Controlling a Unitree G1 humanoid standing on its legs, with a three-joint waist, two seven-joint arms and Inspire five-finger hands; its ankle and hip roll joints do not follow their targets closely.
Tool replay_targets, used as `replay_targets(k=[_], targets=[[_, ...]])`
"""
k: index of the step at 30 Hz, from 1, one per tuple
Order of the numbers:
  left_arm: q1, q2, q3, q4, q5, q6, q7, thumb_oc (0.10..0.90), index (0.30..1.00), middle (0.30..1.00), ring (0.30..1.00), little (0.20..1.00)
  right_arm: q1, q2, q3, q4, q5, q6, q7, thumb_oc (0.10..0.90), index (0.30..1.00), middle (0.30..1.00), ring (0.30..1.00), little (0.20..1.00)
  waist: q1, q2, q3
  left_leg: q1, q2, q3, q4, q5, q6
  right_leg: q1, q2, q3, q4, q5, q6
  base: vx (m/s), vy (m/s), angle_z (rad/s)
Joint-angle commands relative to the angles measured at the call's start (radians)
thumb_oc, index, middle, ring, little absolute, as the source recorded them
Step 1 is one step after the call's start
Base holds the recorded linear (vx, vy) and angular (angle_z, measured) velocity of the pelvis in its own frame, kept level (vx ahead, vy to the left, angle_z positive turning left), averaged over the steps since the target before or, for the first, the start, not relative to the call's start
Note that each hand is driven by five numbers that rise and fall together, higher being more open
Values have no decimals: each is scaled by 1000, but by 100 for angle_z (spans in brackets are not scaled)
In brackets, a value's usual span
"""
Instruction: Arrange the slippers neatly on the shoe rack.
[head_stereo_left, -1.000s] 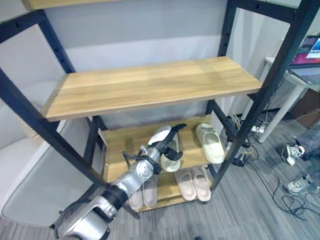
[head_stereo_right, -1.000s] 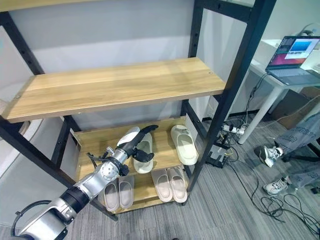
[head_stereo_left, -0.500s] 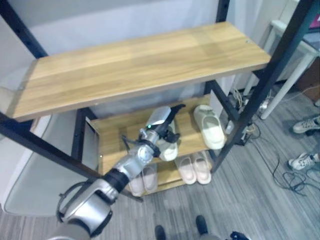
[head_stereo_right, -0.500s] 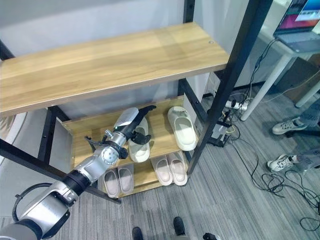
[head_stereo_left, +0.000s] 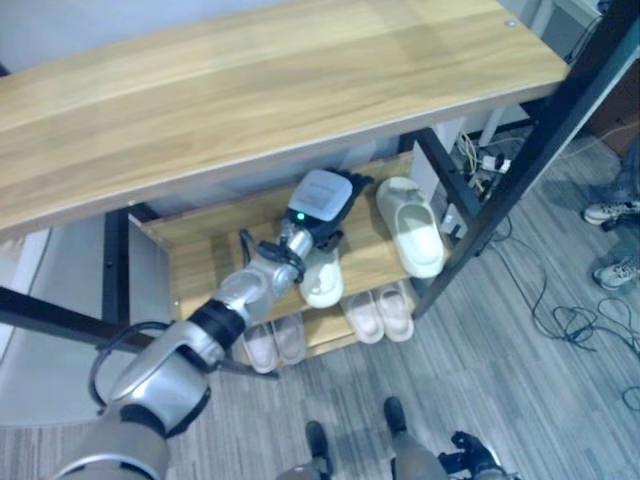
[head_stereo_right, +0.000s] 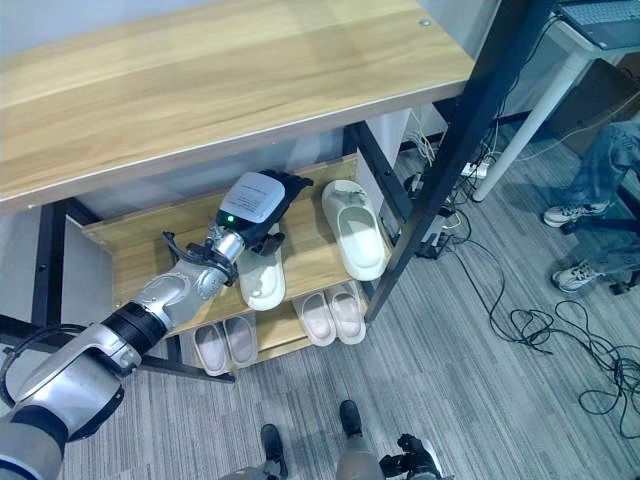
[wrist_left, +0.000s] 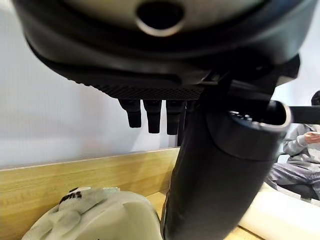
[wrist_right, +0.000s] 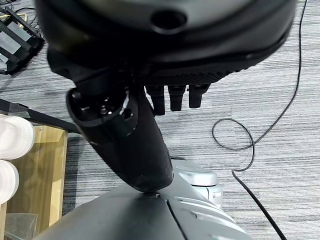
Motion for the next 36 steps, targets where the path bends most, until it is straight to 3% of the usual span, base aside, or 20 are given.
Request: replay_targets(k=[1,11,24,36], targets=[[-153,7,115,-10,-6,3,78,800,900,900,900,900,16,-6,34,-12,-12,-11,8,800,900,900,900,900,26,67,-26,26,-38,-108,-1,-79,21,33,46,-106,115,-167,21,57,27,2],[-142,-18,101,-47,-18,-19,50,800,900,900,900,900,38,17,38,-12,-18,-4,25,800,900,900,900,900,35,38,-78,66,-35,-115,-1,-98,20,87,45,-125,86,-170,22,20,9,6],[-142,-19,56,14,28,-12,16,800,900,900,900,900,32,26,42,3,-21,5,19,800,900,900,900,900,39,15,-57,61,-41,-111,-1,-103,30,75,36,-116,83,-152,36,-36,27,1],[-46,-20,100,-19,-2,-24,2,800,900,900,900,900,33,36,25,11,-14,10,15,800,900,900,900,900,48,3,-60,71,-46,-105,-1,-107,36,74,33,-111,102,-154,33,4,8,0]])
